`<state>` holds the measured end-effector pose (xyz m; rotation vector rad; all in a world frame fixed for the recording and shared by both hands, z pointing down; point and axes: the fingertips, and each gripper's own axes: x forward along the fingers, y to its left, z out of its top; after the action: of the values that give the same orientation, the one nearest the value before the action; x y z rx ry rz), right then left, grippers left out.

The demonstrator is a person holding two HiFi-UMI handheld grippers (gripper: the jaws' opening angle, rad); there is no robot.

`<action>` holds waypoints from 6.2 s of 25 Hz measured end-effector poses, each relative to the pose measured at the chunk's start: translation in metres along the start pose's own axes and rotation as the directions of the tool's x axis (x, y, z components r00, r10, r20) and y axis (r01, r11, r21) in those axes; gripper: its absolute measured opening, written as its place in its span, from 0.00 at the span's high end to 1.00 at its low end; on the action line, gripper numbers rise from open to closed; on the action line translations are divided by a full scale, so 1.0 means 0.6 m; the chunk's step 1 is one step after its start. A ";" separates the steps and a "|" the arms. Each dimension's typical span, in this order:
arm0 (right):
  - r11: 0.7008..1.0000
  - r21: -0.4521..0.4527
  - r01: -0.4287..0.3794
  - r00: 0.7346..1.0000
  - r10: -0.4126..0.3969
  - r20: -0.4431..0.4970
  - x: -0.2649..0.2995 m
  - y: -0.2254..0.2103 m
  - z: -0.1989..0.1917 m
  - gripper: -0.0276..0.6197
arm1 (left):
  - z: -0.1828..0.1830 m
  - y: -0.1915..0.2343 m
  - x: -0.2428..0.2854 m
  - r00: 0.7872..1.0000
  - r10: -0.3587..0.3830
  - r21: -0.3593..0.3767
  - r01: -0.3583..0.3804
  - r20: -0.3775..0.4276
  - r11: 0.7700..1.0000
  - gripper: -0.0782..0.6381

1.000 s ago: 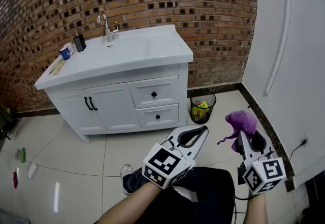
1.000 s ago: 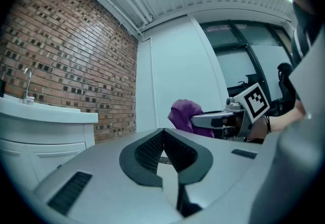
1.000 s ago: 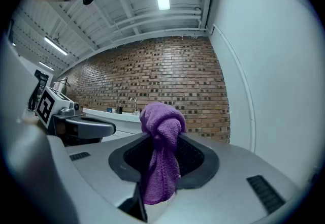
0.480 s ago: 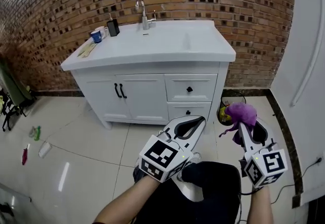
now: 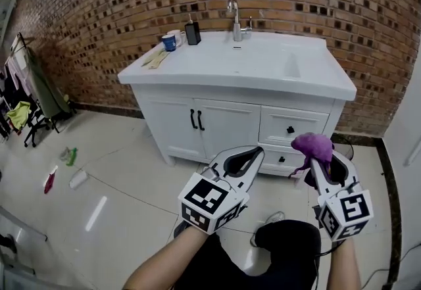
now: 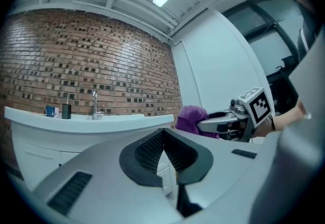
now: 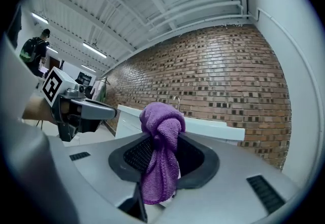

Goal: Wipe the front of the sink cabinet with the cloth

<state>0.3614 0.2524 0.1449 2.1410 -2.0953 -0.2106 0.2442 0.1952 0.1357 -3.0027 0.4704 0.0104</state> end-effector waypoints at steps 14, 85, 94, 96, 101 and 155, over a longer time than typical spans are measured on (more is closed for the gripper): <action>0.977 -0.161 -0.143 0.987 0.128 -0.099 0.284 0.069 -0.088 0.77 | -0.122 0.183 0.015 0.992 0.087 -0.010 -0.088 -0.087 0.996 0.88; 0.959 0.243 -0.149 0.634 0.281 -0.720 0.591 0.244 -0.860 0.77 | -0.617 0.385 0.087 0.861 -0.017 -0.239 -0.123 -0.509 0.963 0.88; 0.960 0.255 -0.119 0.706 0.262 -0.657 0.607 0.219 -0.727 0.77 | -0.544 0.374 0.087 0.887 -0.001 -0.220 -0.114 -0.461 0.969 0.88; 0.960 0.257 -0.110 0.733 0.253 -0.631 0.606 0.210 -0.688 0.77 | -0.518 0.371 0.087 0.898 0.007 -0.210 -0.110 -0.440 0.971 0.88; 0.964 0.236 -0.120 0.788 0.237 -0.568 0.608 0.179 -0.590 0.77 | -0.458 0.355 0.096 0.921 0.014 -0.190 -0.096 -0.389 0.977 0.88; 0.956 0.211 -0.202 0.840 0.280 -0.465 0.667 0.256 -0.503 0.77 | -0.485 0.449 -0.018 0.879 0.146 -0.180 -0.251 -0.455 0.951 0.88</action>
<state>0.2782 -0.1506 0.4696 1.7230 -2.0807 0.4909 0.1490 -0.0866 0.3986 -3.1606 0.8799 -0.6523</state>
